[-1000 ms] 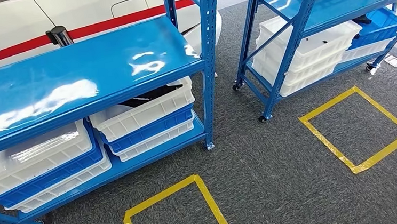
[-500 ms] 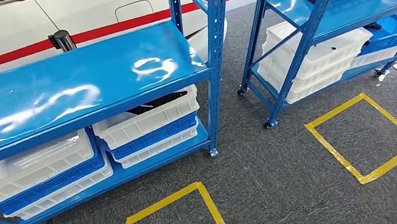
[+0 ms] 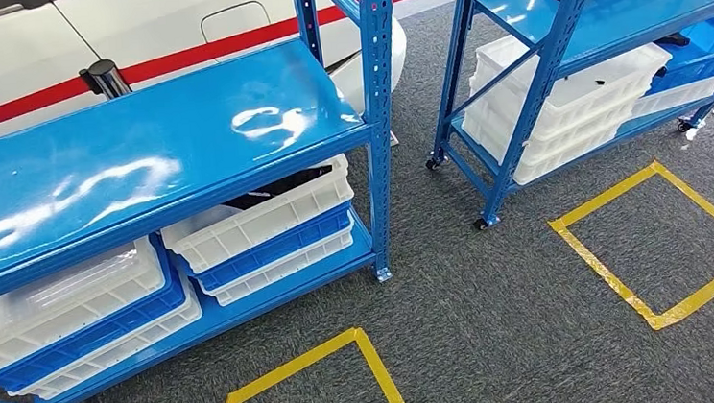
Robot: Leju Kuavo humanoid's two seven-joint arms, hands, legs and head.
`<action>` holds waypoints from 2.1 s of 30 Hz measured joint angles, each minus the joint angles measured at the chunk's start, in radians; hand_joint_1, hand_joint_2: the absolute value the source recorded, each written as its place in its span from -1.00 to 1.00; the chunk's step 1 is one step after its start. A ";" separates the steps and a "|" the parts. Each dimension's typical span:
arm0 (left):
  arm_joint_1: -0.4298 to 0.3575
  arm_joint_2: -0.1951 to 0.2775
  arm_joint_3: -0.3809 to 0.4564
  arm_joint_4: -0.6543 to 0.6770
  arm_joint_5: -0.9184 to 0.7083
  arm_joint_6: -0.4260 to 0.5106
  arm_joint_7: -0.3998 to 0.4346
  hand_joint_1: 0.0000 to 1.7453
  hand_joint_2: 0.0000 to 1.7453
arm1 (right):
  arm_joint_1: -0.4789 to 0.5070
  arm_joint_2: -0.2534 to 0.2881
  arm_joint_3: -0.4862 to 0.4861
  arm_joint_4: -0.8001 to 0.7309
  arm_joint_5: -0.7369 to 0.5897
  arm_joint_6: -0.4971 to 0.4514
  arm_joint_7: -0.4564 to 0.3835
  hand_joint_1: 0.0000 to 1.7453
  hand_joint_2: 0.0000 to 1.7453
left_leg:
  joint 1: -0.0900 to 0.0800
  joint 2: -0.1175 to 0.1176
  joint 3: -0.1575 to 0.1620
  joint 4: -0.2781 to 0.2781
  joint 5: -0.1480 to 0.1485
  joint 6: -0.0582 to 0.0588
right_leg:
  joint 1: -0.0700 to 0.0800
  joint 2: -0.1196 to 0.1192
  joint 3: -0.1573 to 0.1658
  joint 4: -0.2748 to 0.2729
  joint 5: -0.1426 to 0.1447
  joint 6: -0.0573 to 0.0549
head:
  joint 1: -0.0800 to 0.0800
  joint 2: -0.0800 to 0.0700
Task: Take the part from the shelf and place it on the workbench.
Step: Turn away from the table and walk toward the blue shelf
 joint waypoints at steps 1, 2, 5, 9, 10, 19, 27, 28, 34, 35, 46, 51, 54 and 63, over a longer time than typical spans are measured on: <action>0.000 0.000 0.000 0.000 0.000 0.002 0.000 -1.00 -1.00 | 0.000 0.001 0.000 0.000 0.002 -0.001 -0.001 -1.00 -1.00 | -0.002 0.000 0.000 0.000 0.001 0.005 | -0.003 0.000 0.001 -0.003 0.002 0.003 | 0.000 0.000; 0.000 0.000 0.000 0.000 0.000 0.004 0.000 -1.00 -1.00 | -0.001 0.002 0.000 0.000 0.003 -0.002 -0.002 -1.00 -1.00 | -0.002 0.000 0.004 -0.008 0.006 0.011 | -0.002 0.000 0.005 -0.009 0.005 0.008 | -0.001 0.000; -0.002 -0.003 0.000 0.000 0.000 0.007 0.000 -1.00 -1.00 | -0.003 0.001 0.000 0.000 0.006 -0.007 -0.003 -1.00 -1.00 | 0.012 0.002 0.036 -0.058 0.035 0.024 | 0.005 0.001 -0.018 0.037 -0.017 0.012 | 0.001 0.000; -0.002 -0.005 0.000 0.000 0.000 0.011 0.002 -1.00 -1.00 | -0.002 -0.002 0.000 0.000 0.007 -0.008 -0.004 -1.00 -1.00 | 0.021 0.000 0.044 -0.069 0.039 0.021 | -0.013 0.002 -0.130 0.244 -0.082 0.027 | 0.001 0.000; -0.002 -0.006 0.000 0.000 0.000 0.012 0.002 -1.00 -1.00 | -0.002 -0.003 0.000 0.000 0.008 -0.008 -0.004 -1.00 -1.00 | 0.024 -0.003 0.047 -0.068 0.036 0.016 | -0.019 0.002 -0.130 0.238 -0.070 0.040 | 0.001 0.000; -0.004 -0.004 0.000 -0.001 -0.002 0.012 0.001 -1.00 -1.00 | -0.005 -0.003 0.000 0.002 0.009 -0.007 -0.003 -1.00 -1.00 | 0.040 -0.015 0.053 -0.041 -0.015 -0.046 | -0.030 0.015 0.005 -0.011 0.004 0.022 | 0.004 0.000; -0.004 -0.004 0.000 -0.001 -0.001 0.009 0.001 -1.00 -1.00 | -0.005 -0.002 0.000 0.002 0.012 -0.007 -0.003 -1.00 -1.00 | 0.032 -0.001 -0.122 0.189 -0.033 -0.021 | -0.006 0.005 0.034 -0.012 -0.017 -0.014 | 0.002 0.000; -0.004 -0.004 0.000 -0.001 -0.001 0.009 0.001 -1.00 -1.00 | -0.005 -0.002 0.000 0.002 0.013 -0.007 -0.003 -1.00 -1.00 | 0.029 0.001 -0.104 0.133 0.008 -0.014 | -0.005 0.005 0.039 -0.012 -0.020 -0.015 | 0.002 0.000; -0.009 -0.005 0.000 -0.001 -0.001 0.009 0.001 -1.00 -1.00 | -0.005 -0.002 0.000 0.002 0.017 -0.007 -0.004 -1.00 -1.00 | 0.013 0.000 -0.064 0.017 0.056 0.002 | 0.001 -0.002 0.042 -0.010 -0.032 0.012 | 0.003 0.000; -0.009 -0.005 0.000 -0.001 -0.001 0.008 0.001 -1.00 -1.00 | -0.005 -0.002 0.000 0.002 0.018 -0.007 -0.004 -1.00 -1.00 | 0.014 -0.001 -0.060 0.012 0.060 0.007 | 0.000 -0.002 0.033 0.007 -0.043 0.014 | 0.004 0.000; -0.011 -0.007 0.000 -0.001 -0.002 0.006 0.000 -1.00 -1.00 | -0.007 -0.009 0.000 0.002 0.019 -0.007 -0.002 -1.00 -1.00 | 0.006 -0.023 -0.053 0.007 0.058 0.007 | 0.001 0.004 0.024 -0.019 -0.011 0.028 | 0.005 0.000; -0.010 -0.005 0.000 -0.001 -0.002 0.006 0.000 -1.00 -1.00 | -0.007 -0.008 0.000 0.002 0.020 -0.007 -0.001 -1.00 -1.00 | 0.008 -0.017 -0.072 0.058 0.020 -0.018 | -0.011 -0.002 0.032 -0.033 -0.002 -0.007 | 0.002 0.000; -0.010 -0.005 0.000 -0.001 -0.002 0.006 -0.001 -1.00 -1.00 | -0.007 -0.008 0.000 0.002 0.020 -0.007 -0.001 -1.00 -1.00 | 0.016 -0.009 -0.165 0.249 -0.074 -0.033 | -0.013 -0.007 0.033 -0.034 -0.002 -0.017 | -0.001 0.000; -0.012 -0.004 0.000 0.000 -0.002 0.006 0.000 -1.00 -1.00 | -0.006 -0.005 0.000 0.003 0.022 -0.006 0.000 -1.00 -1.00 | 0.023 0.002 -0.067 0.016 0.064 -0.029 | -0.013 -0.015 0.044 -0.034 -0.008 0.019 | -0.004 0.000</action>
